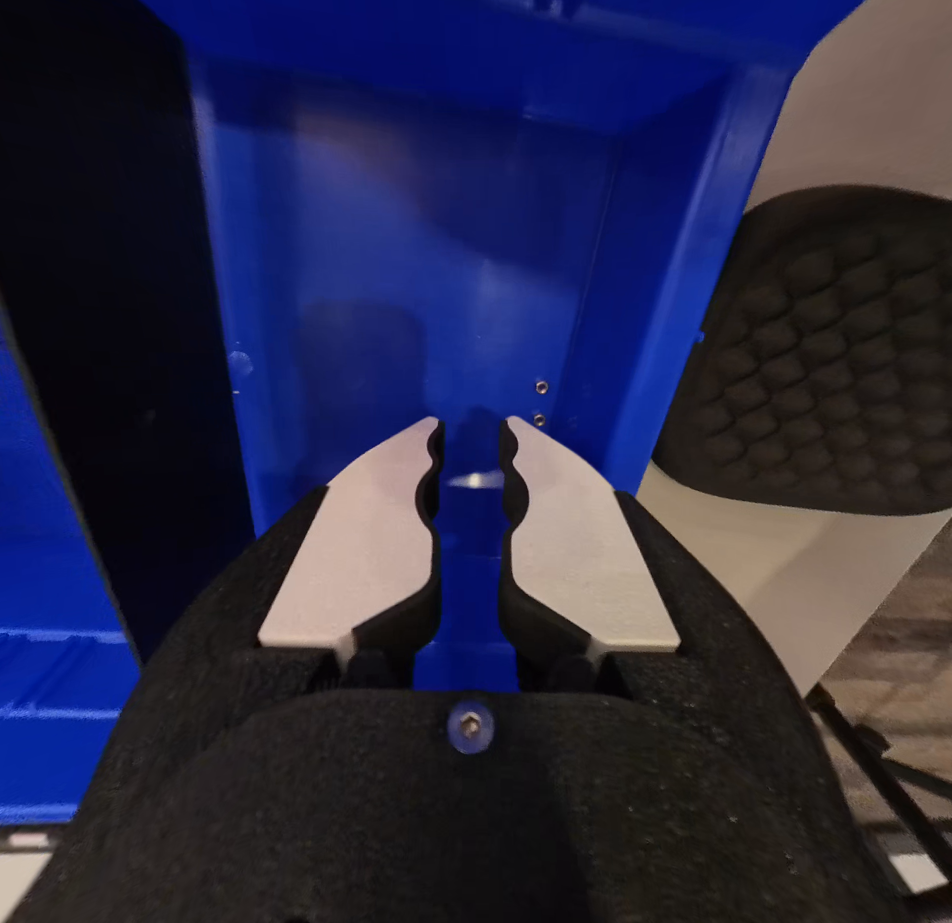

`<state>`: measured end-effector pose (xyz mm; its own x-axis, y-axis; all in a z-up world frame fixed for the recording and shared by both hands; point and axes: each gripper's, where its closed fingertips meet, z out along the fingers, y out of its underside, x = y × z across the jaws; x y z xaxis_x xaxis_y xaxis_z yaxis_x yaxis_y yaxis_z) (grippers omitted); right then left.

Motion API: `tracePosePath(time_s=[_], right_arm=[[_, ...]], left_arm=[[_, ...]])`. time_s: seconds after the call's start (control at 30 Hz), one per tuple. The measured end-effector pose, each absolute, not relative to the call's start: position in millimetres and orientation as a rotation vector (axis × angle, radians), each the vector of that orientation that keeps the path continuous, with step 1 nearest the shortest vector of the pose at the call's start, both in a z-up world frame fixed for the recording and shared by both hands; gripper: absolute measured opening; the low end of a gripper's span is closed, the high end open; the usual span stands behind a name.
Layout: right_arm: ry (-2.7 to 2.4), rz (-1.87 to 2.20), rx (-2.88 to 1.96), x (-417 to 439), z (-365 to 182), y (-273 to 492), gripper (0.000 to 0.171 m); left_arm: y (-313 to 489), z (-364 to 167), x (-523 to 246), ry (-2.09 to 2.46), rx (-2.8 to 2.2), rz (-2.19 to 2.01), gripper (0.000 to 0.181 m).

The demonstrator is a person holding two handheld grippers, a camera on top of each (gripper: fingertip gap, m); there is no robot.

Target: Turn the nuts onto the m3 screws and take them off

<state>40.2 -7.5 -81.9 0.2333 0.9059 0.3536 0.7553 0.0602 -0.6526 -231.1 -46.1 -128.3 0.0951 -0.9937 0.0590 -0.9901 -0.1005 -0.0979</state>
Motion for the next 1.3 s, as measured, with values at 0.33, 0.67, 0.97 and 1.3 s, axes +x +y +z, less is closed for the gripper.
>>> tracePosePath(time_s=[0.33, 0.67, 0.97, 1.3], right_arm=[[-1.542, 0.249, -1.726, 40, -82, -7, 0.071], [-1.542, 0.251, -1.730, 41, -83, -6, 0.071], [-1.552, 0.250, -1.729, 40, -84, -8, 0.071], [-1.551, 0.272, -1.735, 39, -85, -9, 0.071]], left_arm=[[-43, -104, -236, 1.472, -2.753, -0.329, 0.000], [-57, -103, -243, 0.857, -3.147, -0.432, 0.011], [-68, -111, -255, 0.532, -3.411, -0.449, 0.027], [-66, -126, -261, 0.133, -3.577, -0.379, 0.038]])
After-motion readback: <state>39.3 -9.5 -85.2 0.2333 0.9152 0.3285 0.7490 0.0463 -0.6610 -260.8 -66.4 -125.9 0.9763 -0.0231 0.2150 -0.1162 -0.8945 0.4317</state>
